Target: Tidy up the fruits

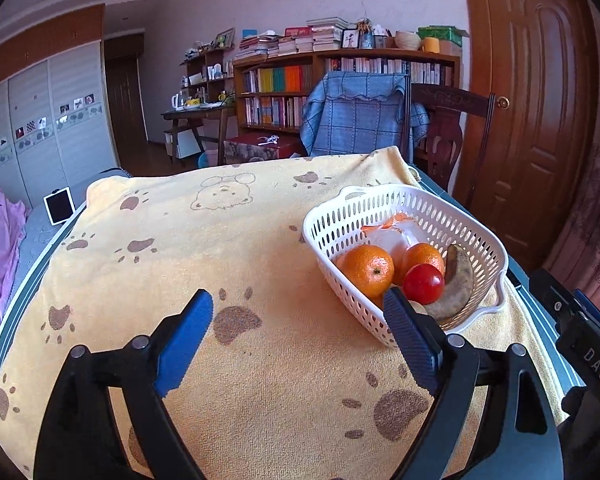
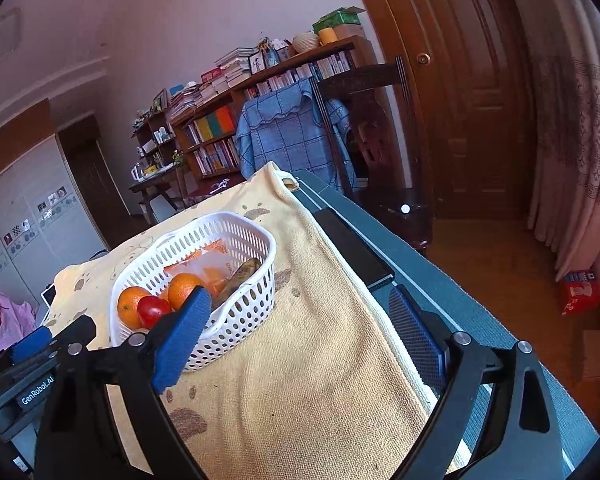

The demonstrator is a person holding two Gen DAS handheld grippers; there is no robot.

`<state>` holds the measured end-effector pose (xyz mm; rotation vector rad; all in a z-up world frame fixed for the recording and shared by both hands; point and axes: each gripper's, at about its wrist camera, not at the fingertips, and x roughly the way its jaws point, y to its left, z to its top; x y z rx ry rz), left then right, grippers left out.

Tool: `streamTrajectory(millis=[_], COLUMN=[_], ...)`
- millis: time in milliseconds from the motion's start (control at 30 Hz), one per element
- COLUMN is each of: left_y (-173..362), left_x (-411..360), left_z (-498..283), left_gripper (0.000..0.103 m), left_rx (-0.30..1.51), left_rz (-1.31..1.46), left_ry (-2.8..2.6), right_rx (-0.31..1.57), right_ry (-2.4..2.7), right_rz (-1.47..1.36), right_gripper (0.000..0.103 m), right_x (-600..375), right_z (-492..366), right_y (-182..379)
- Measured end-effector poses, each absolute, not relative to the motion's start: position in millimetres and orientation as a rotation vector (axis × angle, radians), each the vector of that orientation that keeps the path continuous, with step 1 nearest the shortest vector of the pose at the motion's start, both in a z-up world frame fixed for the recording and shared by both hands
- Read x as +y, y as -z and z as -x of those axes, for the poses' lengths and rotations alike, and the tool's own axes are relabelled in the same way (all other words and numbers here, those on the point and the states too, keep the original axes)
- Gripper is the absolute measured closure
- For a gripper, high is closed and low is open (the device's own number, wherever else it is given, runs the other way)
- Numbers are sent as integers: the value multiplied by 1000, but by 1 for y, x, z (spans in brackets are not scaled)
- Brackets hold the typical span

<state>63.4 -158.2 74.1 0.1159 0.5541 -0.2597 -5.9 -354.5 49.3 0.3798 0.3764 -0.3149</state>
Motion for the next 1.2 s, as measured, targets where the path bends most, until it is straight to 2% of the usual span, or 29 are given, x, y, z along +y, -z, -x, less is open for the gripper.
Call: streamTrajectory(millis=[1067,1133,1200], left_y=[-63,-64,-64], left_x=[-147,-148,-149], left_z=[-57,-57,-56], left_gripper=[13,6,6], left_rx=[507,502,494], left_rz=[-169,-177,-185], left_ry=[174,163,159], right_rx=[350,352,357], right_ry=[191,196,198], right_rz=[-155,-142,-141], right_gripper=[3,3,3], right_x=[-305,-304,-302], right_z=[6,6,6], right_y=[-55,-55,-54])
